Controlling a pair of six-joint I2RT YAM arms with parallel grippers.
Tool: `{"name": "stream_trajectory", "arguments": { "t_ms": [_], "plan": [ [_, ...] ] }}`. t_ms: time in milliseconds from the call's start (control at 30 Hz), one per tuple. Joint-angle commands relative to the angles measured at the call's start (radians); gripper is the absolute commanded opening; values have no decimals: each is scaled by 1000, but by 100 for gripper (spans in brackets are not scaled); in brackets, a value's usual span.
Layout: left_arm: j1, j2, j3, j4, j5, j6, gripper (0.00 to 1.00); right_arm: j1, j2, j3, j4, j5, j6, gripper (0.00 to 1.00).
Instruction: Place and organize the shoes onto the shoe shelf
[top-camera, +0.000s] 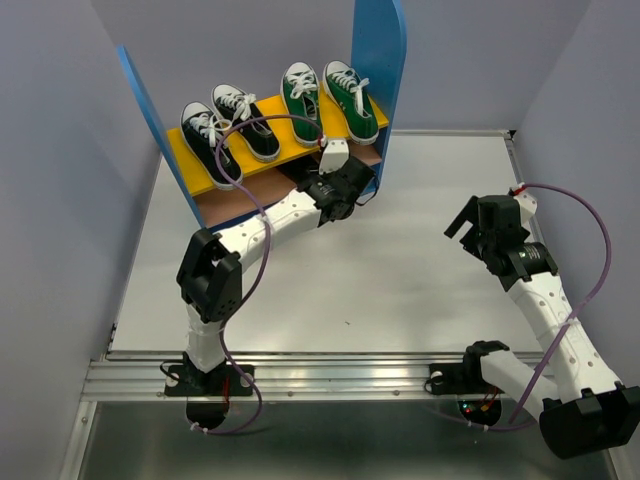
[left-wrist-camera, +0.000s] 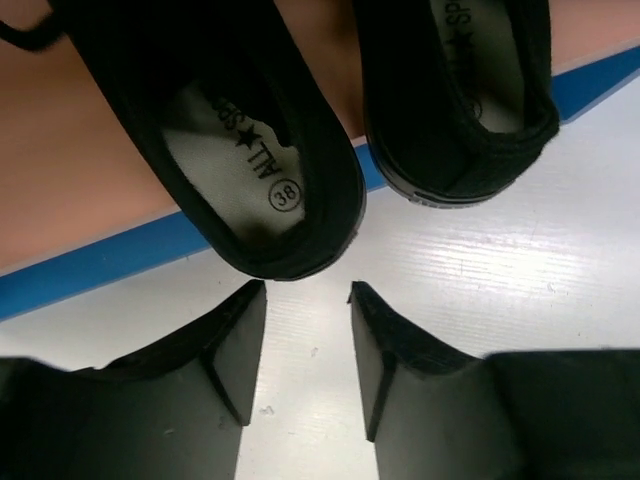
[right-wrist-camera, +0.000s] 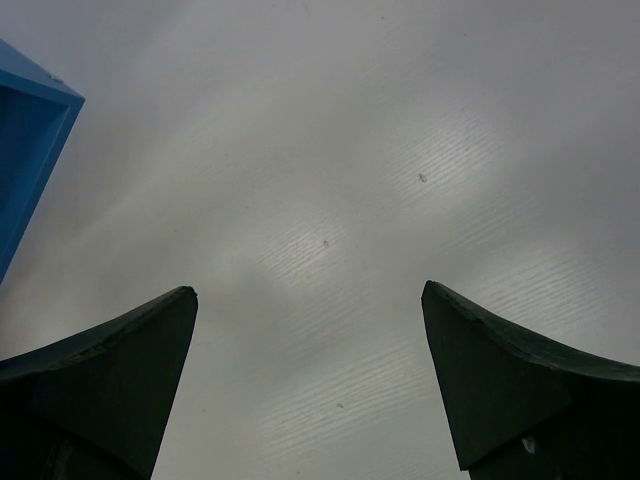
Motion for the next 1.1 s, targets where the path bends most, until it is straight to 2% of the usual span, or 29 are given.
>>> {"name": "stream_trajectory", "arguments": {
  "t_ms": [0, 200, 433, 600, 700, 1067],
  "plan": [
    [-35, -72, 18, -16, 10, 30, 53, -2, -21, 5, 44, 21, -14, 100],
    [-171, -184, -56, -59, 31, 6, 62, -2, -20, 23, 37, 35, -23, 100],
    [-283, -366, -156, -1, 146, 39, 62, -2, -3, 37, 40, 58, -37, 100],
    [-299, -529, -326, 173, 237, 104, 65, -2, -9, 68, 22, 93, -46, 100],
    [-299, -610, -372, 215, 264, 122, 66, -2, -37, 58, 19, 118, -34, 100],
    [-299, -615, -377, 220, 424, 185, 66, -2, -55, 60, 5, 139, -14, 100]
  ]
}}
